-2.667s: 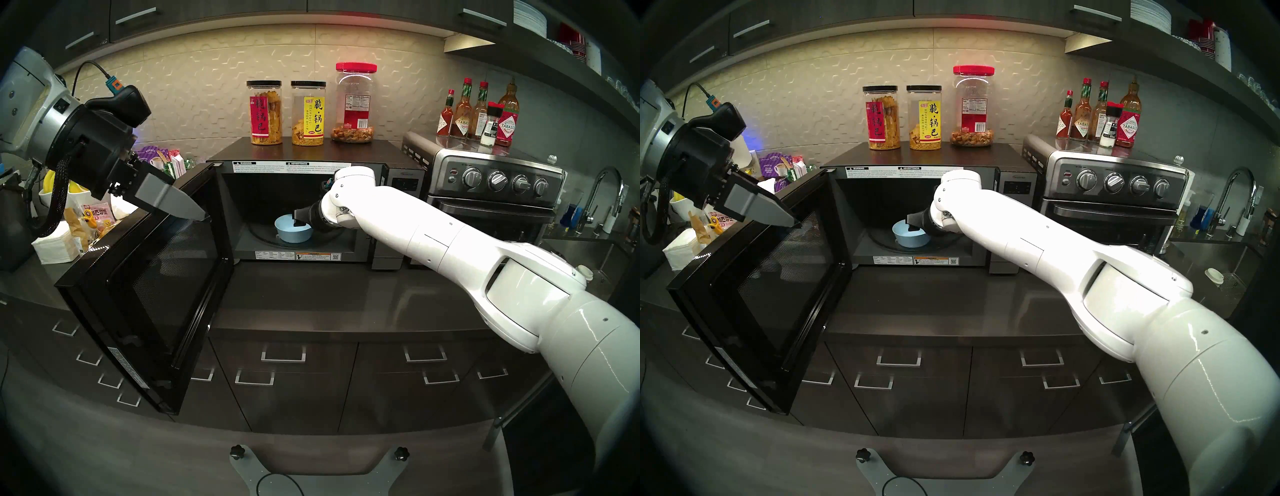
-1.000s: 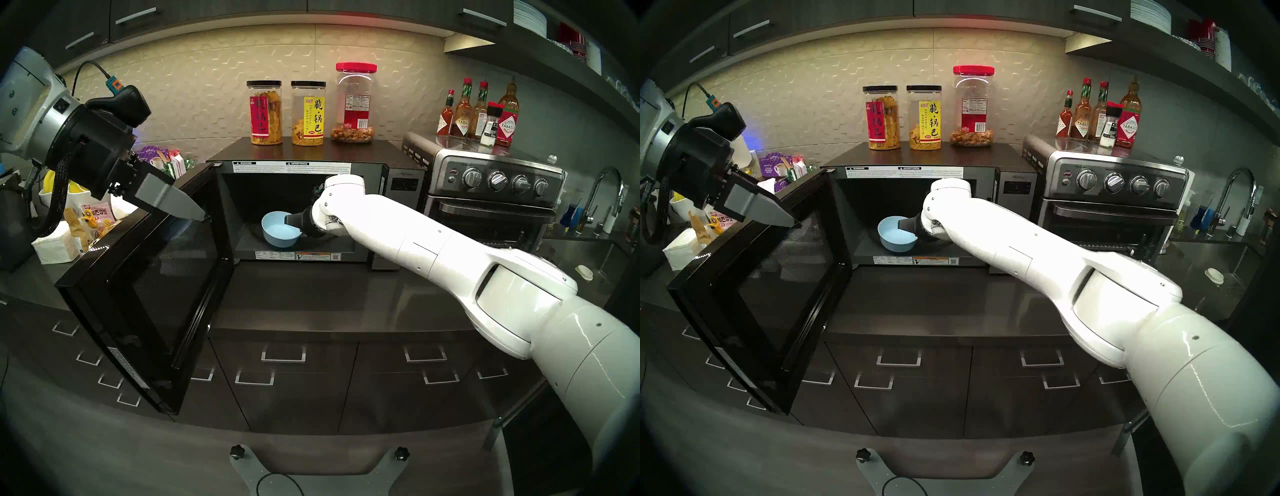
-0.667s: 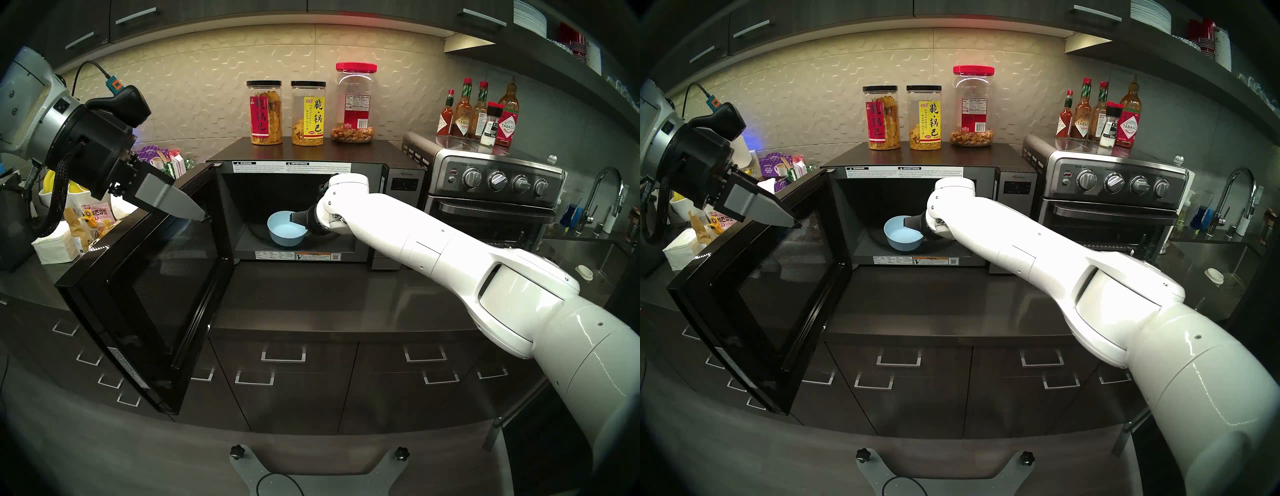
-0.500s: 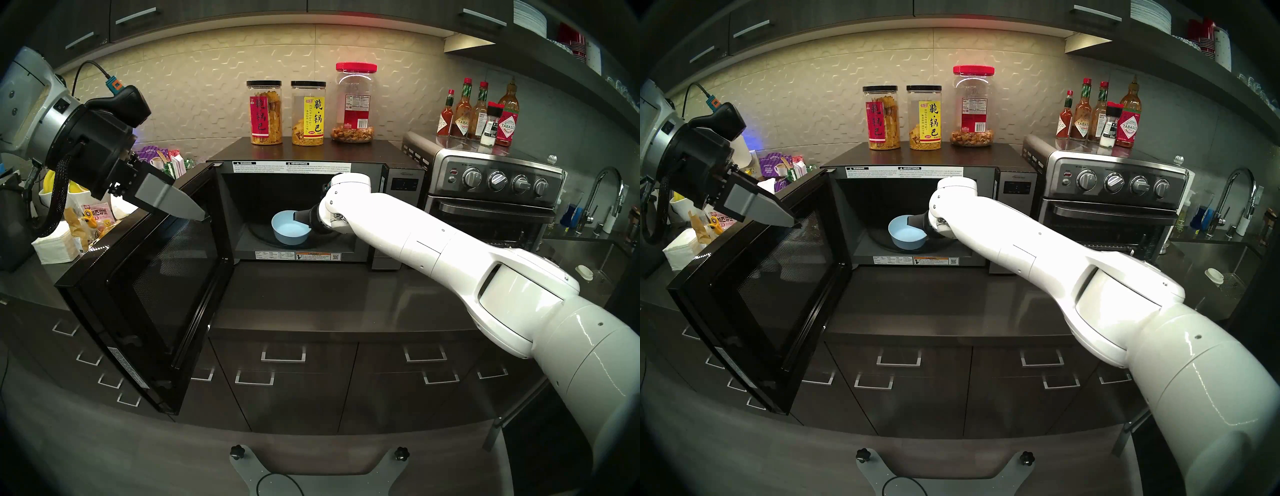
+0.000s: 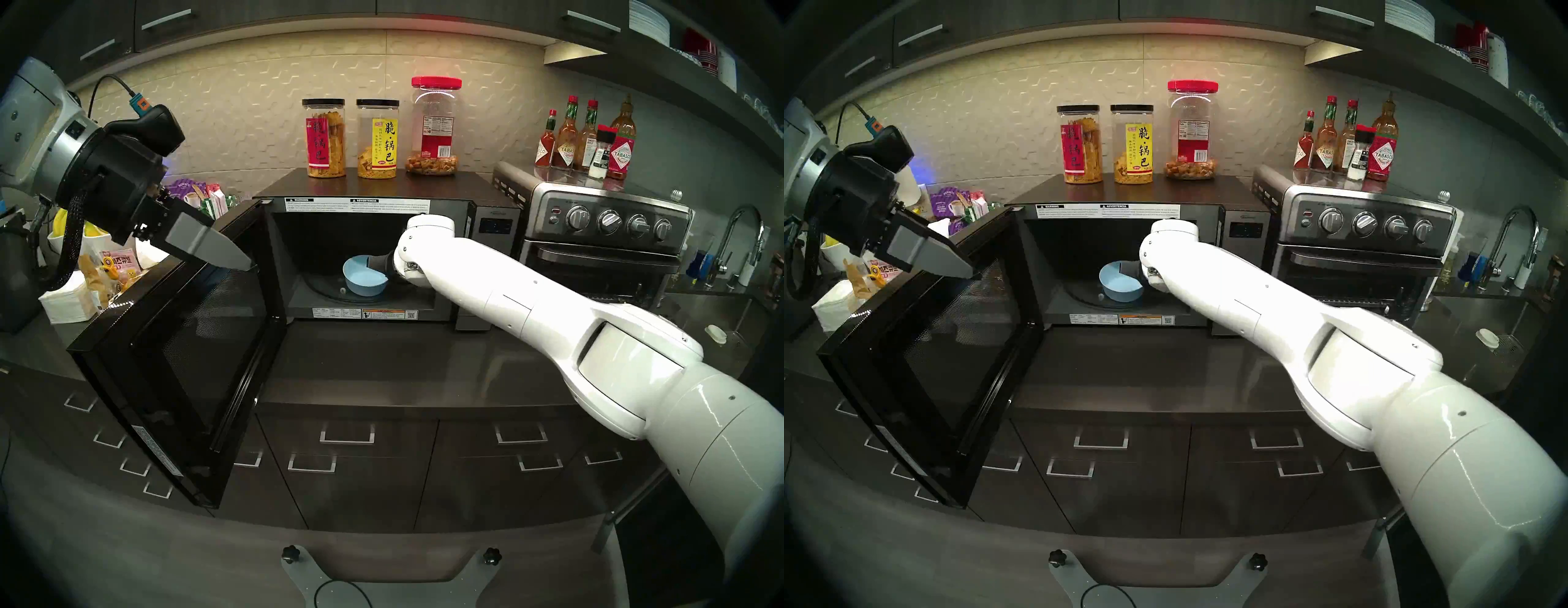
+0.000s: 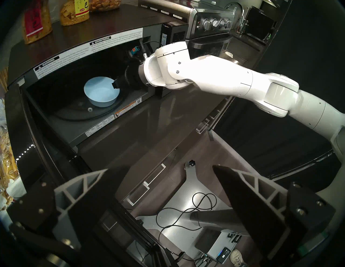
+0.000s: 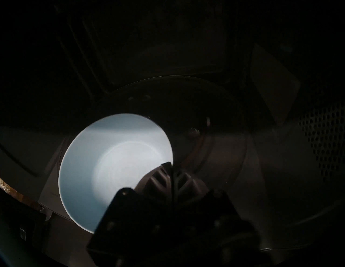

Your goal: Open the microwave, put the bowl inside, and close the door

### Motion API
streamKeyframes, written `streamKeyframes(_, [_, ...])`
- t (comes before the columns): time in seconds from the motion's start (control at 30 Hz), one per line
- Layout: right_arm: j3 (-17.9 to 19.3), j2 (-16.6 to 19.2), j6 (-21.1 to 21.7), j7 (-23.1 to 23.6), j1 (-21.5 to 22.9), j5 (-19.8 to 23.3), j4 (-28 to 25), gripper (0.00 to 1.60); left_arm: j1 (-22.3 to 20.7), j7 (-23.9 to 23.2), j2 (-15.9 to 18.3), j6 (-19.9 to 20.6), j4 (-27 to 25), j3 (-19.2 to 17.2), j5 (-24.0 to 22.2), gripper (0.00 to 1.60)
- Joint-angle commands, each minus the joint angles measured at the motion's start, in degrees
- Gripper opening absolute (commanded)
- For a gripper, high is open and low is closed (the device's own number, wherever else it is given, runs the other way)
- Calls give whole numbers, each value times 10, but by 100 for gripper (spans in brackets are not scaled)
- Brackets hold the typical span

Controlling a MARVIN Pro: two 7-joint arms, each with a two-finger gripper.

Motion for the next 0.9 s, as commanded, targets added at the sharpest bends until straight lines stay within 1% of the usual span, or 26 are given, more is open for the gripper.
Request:
streamKeyframes(0.0, [4, -12, -6, 10, 15, -4, 3, 20, -1, -1, -1, -1, 1, -5, -1, 160])
streamKeyframes(0.03, [4, -13, -6, 11, 15, -5, 4, 36, -1, -1, -1, -1, 1, -5, -1, 160])
streamKeyframes(0.07, [4, -13, -6, 11, 15, -5, 4, 36, -1, -1, -1, -1, 1, -5, -1, 160])
streamKeyframes(0.1, [4, -13, -6, 12, 15, -6, 5, 50, -1, -1, -1, -1, 1, -5, -1, 160])
streamKeyframes(0.17, [4, -14, -5, 14, 15, -7, 6, 60, -1, -1, -1, -1, 1, -5, -1, 160])
streamKeyframes(0.27, [5, -14, -3, 18, 14, -8, 7, 70, -1, -1, -2, -1, 1, -5, -1, 160])
streamKeyframes(0.3, [5, -13, -3, 20, 13, -8, 6, 79, -1, -1, -2, -1, 1, -5, -1, 160])
streamKeyframes(0.5, [7, -10, -2, 25, 11, -9, 0, 80, -1, -1, -2, -1, 1, -5, -1, 160])
streamKeyframes(0.83, [8, 9, 7, 25, 4, -9, -37, 77, -1, -1, -2, -1, 1, -5, -1, 160])
streamKeyframes(0.87, [9, 12, 8, 22, 3, -9, -45, 85, -1, -1, -2, -1, 1, -5, -1, 160])
